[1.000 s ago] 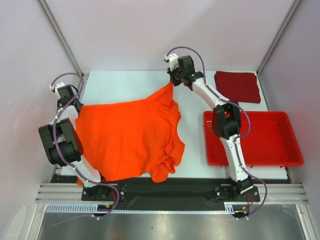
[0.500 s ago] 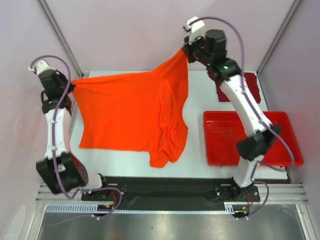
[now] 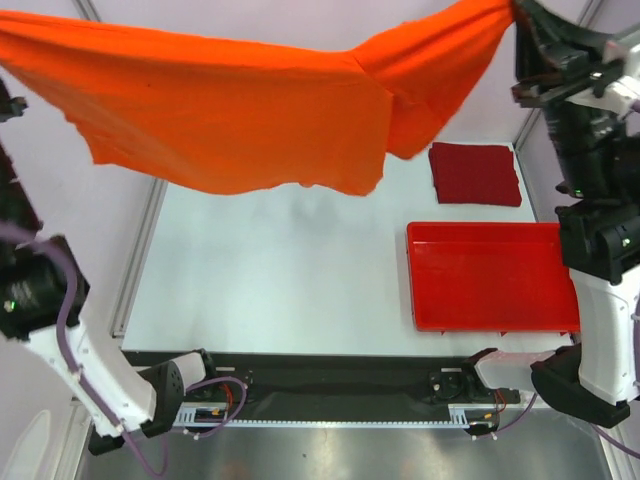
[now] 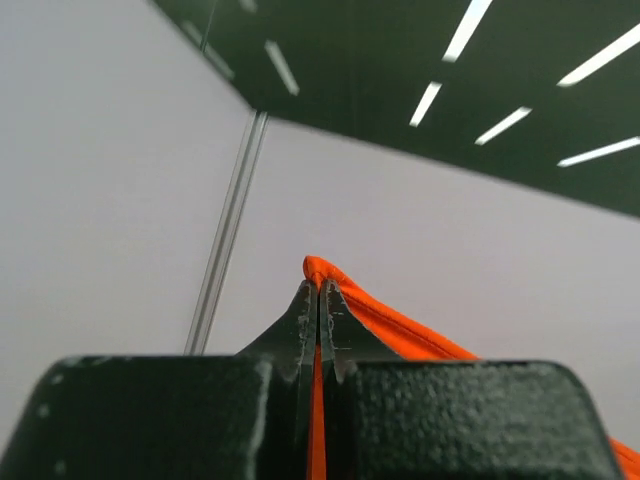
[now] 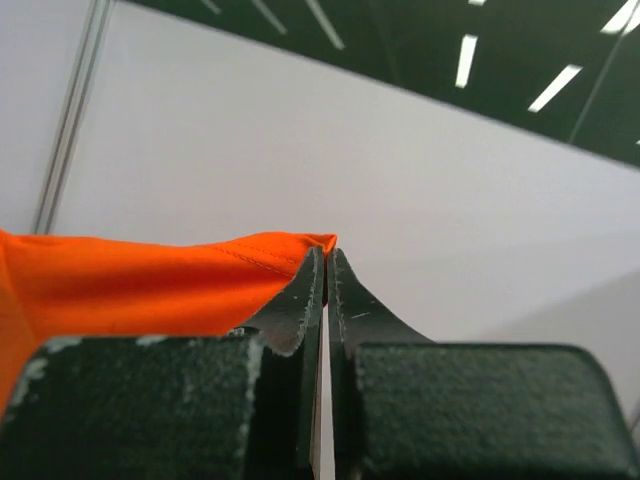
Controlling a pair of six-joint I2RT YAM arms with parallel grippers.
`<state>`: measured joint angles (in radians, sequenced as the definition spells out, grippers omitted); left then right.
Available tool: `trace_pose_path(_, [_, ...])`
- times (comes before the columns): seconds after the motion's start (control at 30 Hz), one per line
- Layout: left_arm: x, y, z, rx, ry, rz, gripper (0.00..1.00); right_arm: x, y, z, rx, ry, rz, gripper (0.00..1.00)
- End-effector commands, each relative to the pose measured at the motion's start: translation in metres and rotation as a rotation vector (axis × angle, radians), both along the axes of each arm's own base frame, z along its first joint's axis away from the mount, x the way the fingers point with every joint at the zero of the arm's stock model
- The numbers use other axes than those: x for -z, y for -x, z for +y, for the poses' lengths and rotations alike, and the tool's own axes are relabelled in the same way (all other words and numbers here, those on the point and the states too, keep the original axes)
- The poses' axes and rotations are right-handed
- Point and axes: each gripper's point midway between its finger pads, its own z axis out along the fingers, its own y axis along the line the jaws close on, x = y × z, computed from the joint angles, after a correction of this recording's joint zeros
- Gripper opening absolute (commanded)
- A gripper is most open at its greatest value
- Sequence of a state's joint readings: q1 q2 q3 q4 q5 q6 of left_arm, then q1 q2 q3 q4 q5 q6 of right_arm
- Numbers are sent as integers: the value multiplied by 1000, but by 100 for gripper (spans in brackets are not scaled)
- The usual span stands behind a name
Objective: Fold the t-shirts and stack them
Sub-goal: Fold the tshirt
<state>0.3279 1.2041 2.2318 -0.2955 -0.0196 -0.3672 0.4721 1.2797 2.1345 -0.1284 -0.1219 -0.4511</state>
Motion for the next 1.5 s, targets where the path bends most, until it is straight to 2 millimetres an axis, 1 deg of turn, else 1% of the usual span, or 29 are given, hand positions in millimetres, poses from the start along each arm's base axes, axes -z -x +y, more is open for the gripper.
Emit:
trace_pose_path(0.0, [-30,40,-15,-5,-50,-92,0,-32,19,-11,43,-10,-136,0])
trace_pose_path(0.1, [-43,82,-22,-36,-56,-158,0,-50,76,-29,-19,-57,-232,0])
trace_pose_path(0.17, [-46,111,-27,-55,-59,-185,0,-53,100,-33,-77,-78,-246,0])
trace_pose_path(0.27, [-42,125,-26,-93,-71,-172,0,-56,134,-40,-140,-98,-293,0])
trace_pose_path(0.33, [-35,120,-19,-123,-50,-142,0,-53,134,-38,-151,-91,-288,0])
trace_pose_path(0.43, [-5,75,-5,-135,-31,-17,0,-44,97,-25,-129,-78,-221,0])
trace_pose_path(0.47, [19,41,5,-137,-18,77,0,-34,64,-11,-115,-63,-169,0])
trace_pose_path(0.53, [48,3,19,-159,-11,177,0,-18,19,1,-58,-43,-104,0])
trace_pose_path(0.57, [91,-37,33,-171,18,299,0,6,-27,20,-40,-9,-32,0])
trace_pose_path(0.63, [141,-75,52,-212,46,419,0,42,-84,33,-7,16,66,0])
trace_pose_path(0.67, [205,-110,62,-210,72,564,0,74,-116,45,-6,35,138,0])
trace_pose_path(0.7, [223,-122,67,-218,76,553,0,109,-156,55,10,44,215,0])
trace_pose_path(0.73, [262,-140,74,-220,95,610,0,131,-174,62,11,52,260,0])
trace_pose_path(0.77, [340,-159,82,-231,132,756,0,170,-199,73,8,71,330,0])
trace_pose_path(0.8, [364,-171,86,-236,131,775,0,205,-222,82,11,86,392,0])
trace_pose_path(0.87, [456,-184,97,-268,186,944,0,250,-246,95,8,102,452,0])
trace_pose_path(0.9, [463,-197,100,-265,177,895,0,304,-269,103,26,136,539,0])
trace_pose_path(0.93, [504,-208,103,-254,191,968,0,329,-278,110,36,159,570,0])
trace_pose_path(0.97, [527,-217,103,-241,190,1010,0,345,-287,112,45,163,576,0])
trace_pose_path(1.0, [537,-227,104,-233,180,1022,0,379,-298,115,65,182,623,0])
trace_pose_path(1.03, [570,-238,107,-219,189,1082,0,416,-315,122,77,202,651,0])
trace_pose_path(1.1, [589,-254,106,-179,196,1127,0,456,-334,120,107,208,700,0])
trace_pose_path(1.13, [599,-261,109,-171,183,1150,0,495,-346,123,116,225,758,0])
trace_pose_path(1.2, [601,-280,115,-145,174,1180,0,514,-358,119,127,209,779,0])
trace_pose_path(1.23, [598,-284,122,-149,171,1163,0,508,-367,123,125,202,769,0])
trace_pose_path(1.27, [592,-294,127,-140,183,1139,0,529,-373,126,133,216,804,0])
trace_pose_path(1.33, [590,-303,132,-132,210,1155,0,517,-385,131,127,200,801,0])
trace_pose_path(1.43, [580,-319,138,-132,240,1108,0,515,-399,130,133,161,809,0])
trace_pose_path(1.47, [575,-323,138,-126,265,1085,1,499,-405,131,131,144,789,0])
